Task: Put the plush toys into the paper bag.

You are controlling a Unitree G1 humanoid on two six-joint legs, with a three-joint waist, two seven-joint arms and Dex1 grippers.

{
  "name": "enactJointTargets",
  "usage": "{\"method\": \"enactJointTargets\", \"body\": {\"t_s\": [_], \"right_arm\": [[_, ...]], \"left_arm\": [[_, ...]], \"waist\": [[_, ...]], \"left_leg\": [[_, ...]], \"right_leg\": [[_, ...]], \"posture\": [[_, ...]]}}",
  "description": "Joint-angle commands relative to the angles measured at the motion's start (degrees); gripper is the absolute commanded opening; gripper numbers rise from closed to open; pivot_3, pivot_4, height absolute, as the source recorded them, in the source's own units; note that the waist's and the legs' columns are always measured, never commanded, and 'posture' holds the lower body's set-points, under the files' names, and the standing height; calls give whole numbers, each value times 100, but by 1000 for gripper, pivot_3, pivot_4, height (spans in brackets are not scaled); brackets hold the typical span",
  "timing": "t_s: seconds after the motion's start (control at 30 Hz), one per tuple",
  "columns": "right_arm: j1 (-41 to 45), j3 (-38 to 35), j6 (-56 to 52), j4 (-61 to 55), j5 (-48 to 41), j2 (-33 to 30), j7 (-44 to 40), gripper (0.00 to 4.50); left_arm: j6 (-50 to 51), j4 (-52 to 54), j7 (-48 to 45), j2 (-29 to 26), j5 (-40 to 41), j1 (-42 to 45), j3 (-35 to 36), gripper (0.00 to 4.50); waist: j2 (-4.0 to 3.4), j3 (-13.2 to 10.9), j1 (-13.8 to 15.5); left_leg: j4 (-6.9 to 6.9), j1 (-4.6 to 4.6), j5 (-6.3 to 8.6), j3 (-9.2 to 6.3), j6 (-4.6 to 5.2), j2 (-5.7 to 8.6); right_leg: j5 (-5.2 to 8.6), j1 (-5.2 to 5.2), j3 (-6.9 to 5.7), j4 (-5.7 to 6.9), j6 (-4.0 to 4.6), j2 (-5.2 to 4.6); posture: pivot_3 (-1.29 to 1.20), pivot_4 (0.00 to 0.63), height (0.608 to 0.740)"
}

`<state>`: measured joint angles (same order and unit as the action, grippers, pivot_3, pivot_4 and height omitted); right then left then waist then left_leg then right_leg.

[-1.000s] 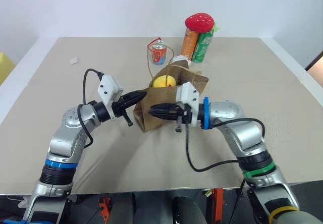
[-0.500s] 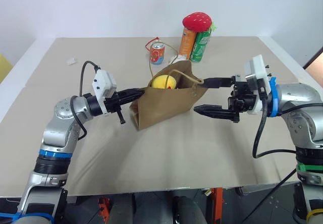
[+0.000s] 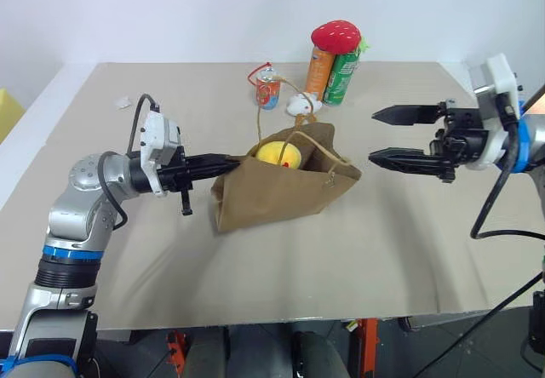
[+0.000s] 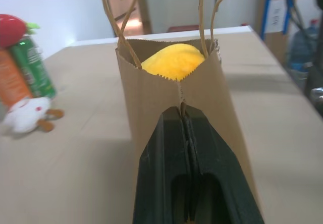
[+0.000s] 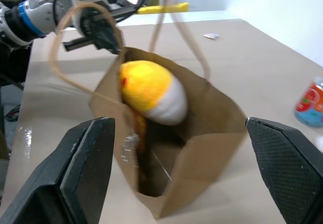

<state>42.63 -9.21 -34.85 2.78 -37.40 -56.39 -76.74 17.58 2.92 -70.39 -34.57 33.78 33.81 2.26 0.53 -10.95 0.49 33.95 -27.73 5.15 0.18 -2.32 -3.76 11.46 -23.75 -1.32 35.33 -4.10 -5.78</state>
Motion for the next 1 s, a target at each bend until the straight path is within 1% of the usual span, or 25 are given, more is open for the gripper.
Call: {"method": "enactJointTargets", "body": {"t_s": [0.03,0.17,0.33,0.5,0.57,0.63,0.7,0.8,0.83,0.93,1.0], "right_arm": [[187,-224,14,-52,-113,-109,-65,4466],[162,-204,79,-74,-61,-78,-57,4466],[107,-192,88,-120,-57,-77,-67,4466],[86,-139,62,-166,-98,-24,-112,4466],[102,-83,24,-199,-127,8,-158,4466],[112,-31,12,-221,-140,40,-213,4466],[103,3,3,-241,-144,81,-246,4466],[90,43,43,-224,-112,158,-275,4500],[97,57,59,-203,-103,195,-279,4500],[104,111,156,-91,-34,246,-314,4500],[74,147,313,65,95,233,-362,4500]], "left_arm": [[191,503,-33,54,335,217,10,0],[324,877,-13,208,450,156,-137,0],[389,1005,-55,252,478,28,-226,0],[98,816,-358,113,135,-278,-410,0],[-223,595,-526,9,-154,-358,-483,0],[-348,440,-567,-62,-306,-355,-483,0],[-264,370,-543,-124,-311,-275,-441,0],[-193,341,-532,-230,-265,-140,-333,761],[-130,389,-553,-310,-206,-126,-279,1409],[179,672,-533,-545,19,-167,-141,2428],[595,964,-375,-683,315,-209,5,3374]], "waist": [[0,0,-2],[0,0,-2],[0,0,-2],[0,0,-2],[0,0,-2],[0,0,-3],[-1,0,-1],[0,0,-1],[-1,0,-1],[-1,0,-6],[-1,0,-6]], "left_leg": [[0,0,0,1,0,0],[0,0,-1,2,1,0],[2,0,-2,3,3,0],[5,1,-2,5,3,0],[5,1,-2,5,3,0],[5,1,-1,5,2,0],[5,0,-1,5,2,0],[8,0,-1,5,2,0],[8,0,-1,5,2,0],[6,0,-1,5,2,0],[5,0,-1,6,2,0]], "right_leg": [[0,-1,1,0,0,0],[0,0,3,0,0,0],[-1,0,5,0,-1,0],[-1,1,6,0,-1,0],[-1,1,6,0,-1,1],[-2,-2,6,0,0,0],[-3,-3,6,0,1,0],[-3,-2,6,0,1,0],[-3,-2,6,0,1,0],[-3,-4,7,1,1,0],[-3,-5,10,2,0,0]], "posture": [[0,150,740],[0,150,740],[0,150,740],[0,150,740],[0,150,740],[0,150,740],[0,150,740],[0,150,740],[0,150,740],[0,150,740],[0,150,740]]}}
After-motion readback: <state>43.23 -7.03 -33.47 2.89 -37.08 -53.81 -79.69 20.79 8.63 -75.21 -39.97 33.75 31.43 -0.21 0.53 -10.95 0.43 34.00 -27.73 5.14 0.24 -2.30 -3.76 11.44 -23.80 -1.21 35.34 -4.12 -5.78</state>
